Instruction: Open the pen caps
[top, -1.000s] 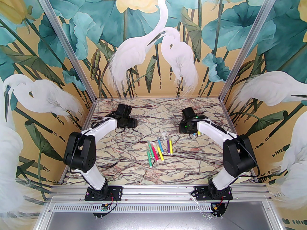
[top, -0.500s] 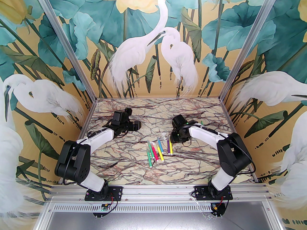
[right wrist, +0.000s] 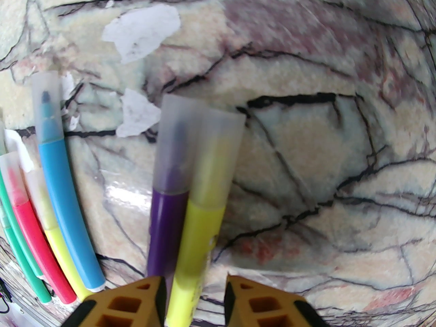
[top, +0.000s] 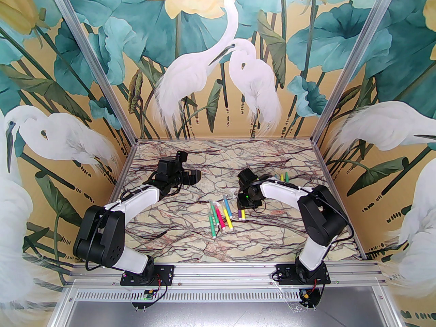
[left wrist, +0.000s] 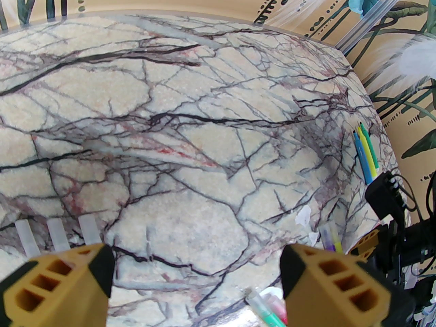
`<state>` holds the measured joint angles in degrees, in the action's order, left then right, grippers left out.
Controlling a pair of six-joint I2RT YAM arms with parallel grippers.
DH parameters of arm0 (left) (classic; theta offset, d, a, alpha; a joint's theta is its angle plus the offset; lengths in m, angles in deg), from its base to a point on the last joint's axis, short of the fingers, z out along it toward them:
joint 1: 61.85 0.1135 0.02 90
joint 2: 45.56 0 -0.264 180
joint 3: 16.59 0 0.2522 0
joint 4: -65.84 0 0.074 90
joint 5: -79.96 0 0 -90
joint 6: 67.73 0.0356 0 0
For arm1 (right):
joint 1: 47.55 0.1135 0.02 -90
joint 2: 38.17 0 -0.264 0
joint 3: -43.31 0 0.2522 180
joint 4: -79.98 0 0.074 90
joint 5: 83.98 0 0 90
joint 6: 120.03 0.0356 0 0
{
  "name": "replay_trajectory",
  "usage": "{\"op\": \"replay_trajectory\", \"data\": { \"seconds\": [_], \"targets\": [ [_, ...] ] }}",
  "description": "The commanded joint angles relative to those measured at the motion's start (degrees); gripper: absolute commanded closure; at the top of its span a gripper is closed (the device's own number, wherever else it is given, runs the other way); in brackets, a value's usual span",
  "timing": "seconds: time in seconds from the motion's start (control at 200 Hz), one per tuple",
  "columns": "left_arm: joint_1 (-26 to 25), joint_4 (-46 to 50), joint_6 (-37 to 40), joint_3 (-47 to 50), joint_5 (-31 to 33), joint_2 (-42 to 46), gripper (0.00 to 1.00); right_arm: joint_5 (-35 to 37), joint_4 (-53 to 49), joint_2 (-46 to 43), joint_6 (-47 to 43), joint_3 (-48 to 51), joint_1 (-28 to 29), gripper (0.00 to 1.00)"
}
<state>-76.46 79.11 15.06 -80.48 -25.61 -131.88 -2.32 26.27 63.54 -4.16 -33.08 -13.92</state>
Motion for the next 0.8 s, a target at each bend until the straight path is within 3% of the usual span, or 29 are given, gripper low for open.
{"op": "replay_trajectory", "data": {
  "seconds": [0.0,0.795],
  "targets": [
    [0.29,-0.74,1.57,0.81,0.06,1.5,0.15,2.16,-1.58,2.06,1.62,-1.16,0.92,0.67],
    [0.29,-1.27,-0.04,1.62,2.83,2.76,0.15,15.94,-7.85,11.21,3.14,-6.8,3.54,0.78]
  ]
}}
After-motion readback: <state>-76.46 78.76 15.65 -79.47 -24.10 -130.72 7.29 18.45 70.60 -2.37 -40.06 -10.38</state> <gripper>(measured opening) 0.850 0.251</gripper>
